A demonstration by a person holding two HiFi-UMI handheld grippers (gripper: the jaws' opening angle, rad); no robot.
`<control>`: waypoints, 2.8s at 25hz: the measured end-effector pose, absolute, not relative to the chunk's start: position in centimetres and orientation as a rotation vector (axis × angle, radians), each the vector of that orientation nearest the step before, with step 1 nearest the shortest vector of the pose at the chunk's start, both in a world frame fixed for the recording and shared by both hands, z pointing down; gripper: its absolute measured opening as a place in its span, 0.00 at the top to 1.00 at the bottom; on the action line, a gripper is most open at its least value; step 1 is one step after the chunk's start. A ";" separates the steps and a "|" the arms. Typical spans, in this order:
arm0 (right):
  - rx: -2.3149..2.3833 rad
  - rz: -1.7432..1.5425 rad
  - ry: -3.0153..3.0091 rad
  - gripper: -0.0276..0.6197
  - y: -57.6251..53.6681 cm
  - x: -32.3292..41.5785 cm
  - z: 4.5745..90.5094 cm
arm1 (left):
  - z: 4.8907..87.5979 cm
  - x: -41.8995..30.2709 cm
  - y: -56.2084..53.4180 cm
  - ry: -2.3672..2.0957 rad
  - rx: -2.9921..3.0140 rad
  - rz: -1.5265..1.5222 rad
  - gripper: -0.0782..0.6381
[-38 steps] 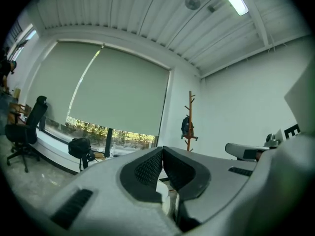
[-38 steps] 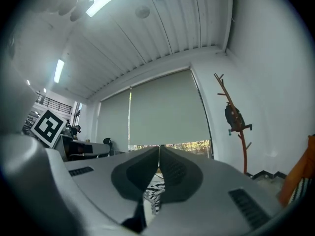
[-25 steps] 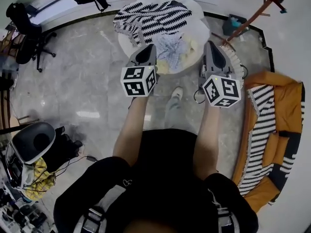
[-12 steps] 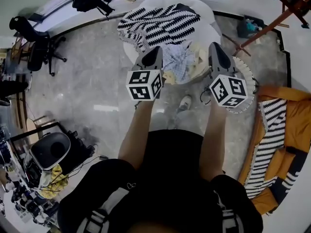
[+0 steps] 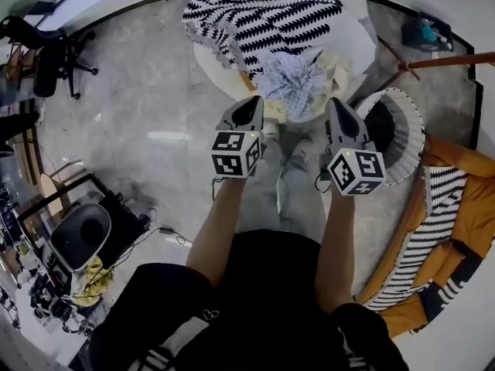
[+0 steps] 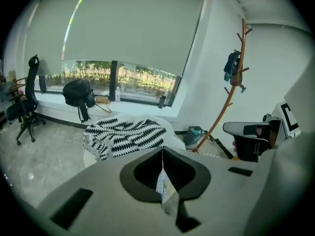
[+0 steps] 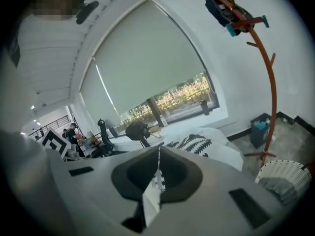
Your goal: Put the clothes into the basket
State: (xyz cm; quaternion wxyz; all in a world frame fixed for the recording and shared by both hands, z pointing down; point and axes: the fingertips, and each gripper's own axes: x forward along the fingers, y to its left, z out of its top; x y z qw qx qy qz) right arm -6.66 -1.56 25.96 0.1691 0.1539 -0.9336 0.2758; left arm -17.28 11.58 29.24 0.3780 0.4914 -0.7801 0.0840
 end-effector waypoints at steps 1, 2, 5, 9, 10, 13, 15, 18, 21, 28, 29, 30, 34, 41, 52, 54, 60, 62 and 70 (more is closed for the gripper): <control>0.419 0.777 -2.635 0.94 -1.4 -7.3 27.2 | 30.6 -17.8 11.4 -1.977 1.255 0.219 0.88; 0.397 0.769 -2.615 0.94 -1.2 -8.0 28.6 | 31.9 -18.3 11.1 -1.966 1.252 0.221 0.88; 0.312 0.723 -2.558 0.94 -0.3 -9.8 33.5 | 36.6 -19.6 10.4 -1.936 1.248 0.232 0.88; 0.254 0.700 -2.493 0.94 1.8 -11.8 40.5 | 43.1 -21.2 10.4 -1.880 1.257 0.257 0.88; 0.251 0.695 -2.471 0.94 2.2 -12.1 42.1 | 44.5 -21.5 10.4 -1.870 1.257 0.254 0.88; 0.224 0.653 -2.407 0.94 3.1 -13.4 46.8 | 48.9 -22.4 10.0 -1.841 1.257 0.248 0.88; 0.194 0.618 -2.381 0.94 3.7 -14.2 49.4 | 51.5 -22.8 9.9 -1.821 1.264 0.261 0.88; 0.159 0.583 -2.354 0.94 4.5 -15.5 52.9 | 55.1 -23.7 10.3 -1.794 1.273 0.283 0.88; 0.116 0.556 -2.316 0.92 5.0 -16.8 56.1 | 58.4 -24.6 11.1 -1.763 1.247 0.272 0.88; 0.046 0.394 -2.215 0.66 5.4 -19.6 62.2 | 65.8 -25.6 12.8 -1.670 1.187 0.203 0.69; 0.052 0.347 -2.206 0.64 5.0 -20.0 63.0 | 66.8 -25.7 12.8 -1.658 1.177 0.201 0.69; 0.060 0.285 -2.197 0.62 4.6 -20.3 63.8 | 67.8 -25.8 12.7 -1.650 1.172 0.201 0.68; 0.031 -0.016 -2.153 0.59 3.5 -21.5 66.0 | 71.1 -26.3 12.5 -1.631 1.163 0.174 0.65; -0.038 -0.340 -2.077 0.52 3.2 -23.5 69.8 | 77.5 -26.7 13.1 -1.608 1.070 0.078 0.60; -0.003 -0.298 -1.898 0.84 1.8 -20.5 75.5 | 81.8 -22.5 11.0 -1.423 1.113 0.044 0.82; -0.003 -0.235 -1.882 0.88 2.1 -19.7 75.3 | 81.1 -21.9 11.3 -1.411 1.136 0.070 0.83; 0.075 0.124 -1.964 0.89 3.3 -18.6 71.8 | 76.2 -22.2 12.5 -1.443 1.156 0.032 0.84; 0.104 0.249 -2.009 0.89 3.7 -17.8 69.7 | 73.8 -22.1 12.8 -1.465 1.157 0.021 0.84; 0.259 0.610 -2.160 0.90 3.0 -16.0 59.0 | 61.6 -22.9 11.2 -1.607 1.243 0.028 0.84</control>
